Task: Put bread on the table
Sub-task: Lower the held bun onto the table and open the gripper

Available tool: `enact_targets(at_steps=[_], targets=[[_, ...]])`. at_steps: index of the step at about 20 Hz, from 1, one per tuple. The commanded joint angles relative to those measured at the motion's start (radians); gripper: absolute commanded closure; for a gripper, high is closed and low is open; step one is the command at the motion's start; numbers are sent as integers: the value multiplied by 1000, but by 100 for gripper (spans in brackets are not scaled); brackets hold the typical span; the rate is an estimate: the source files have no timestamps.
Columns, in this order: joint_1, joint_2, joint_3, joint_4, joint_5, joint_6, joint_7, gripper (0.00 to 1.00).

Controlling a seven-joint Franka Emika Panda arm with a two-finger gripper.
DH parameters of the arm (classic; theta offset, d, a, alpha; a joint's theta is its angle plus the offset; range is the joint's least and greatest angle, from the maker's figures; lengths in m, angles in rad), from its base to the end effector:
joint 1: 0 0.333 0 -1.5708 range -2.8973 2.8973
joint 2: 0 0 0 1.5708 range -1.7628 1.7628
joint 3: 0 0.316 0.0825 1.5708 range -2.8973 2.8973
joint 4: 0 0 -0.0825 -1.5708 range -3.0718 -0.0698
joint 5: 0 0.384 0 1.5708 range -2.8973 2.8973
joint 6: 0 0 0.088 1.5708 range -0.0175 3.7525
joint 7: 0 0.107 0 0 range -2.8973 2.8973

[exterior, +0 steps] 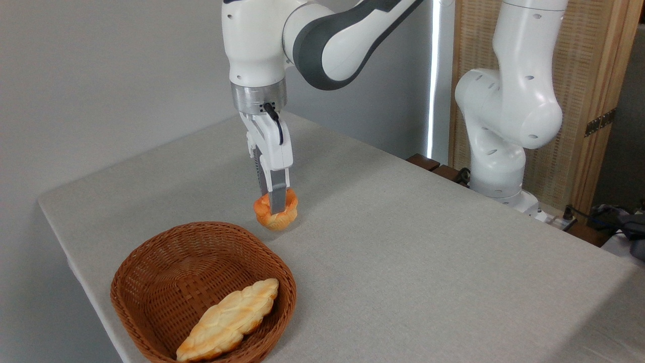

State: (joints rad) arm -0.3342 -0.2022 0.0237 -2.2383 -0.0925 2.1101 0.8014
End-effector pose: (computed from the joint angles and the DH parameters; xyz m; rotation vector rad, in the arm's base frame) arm 0.4685 -0.1545 0.4605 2.6455 -1.5636 0.1421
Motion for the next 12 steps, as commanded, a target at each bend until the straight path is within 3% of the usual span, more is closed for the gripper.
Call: enact_targets(at_steps=[1, 3, 6, 7, 12], targets=[[-17, -3, 10, -6, -12, 16, -14, 27], [-17, 3, 12, -6, -10, 19, -14, 16], [-19, 7, 12, -6, -4, 19, -13, 10], [-19, 7, 12, -4, -4, 18, -14, 0], [-19, 7, 12, -1, -4, 16, -36, 0]])
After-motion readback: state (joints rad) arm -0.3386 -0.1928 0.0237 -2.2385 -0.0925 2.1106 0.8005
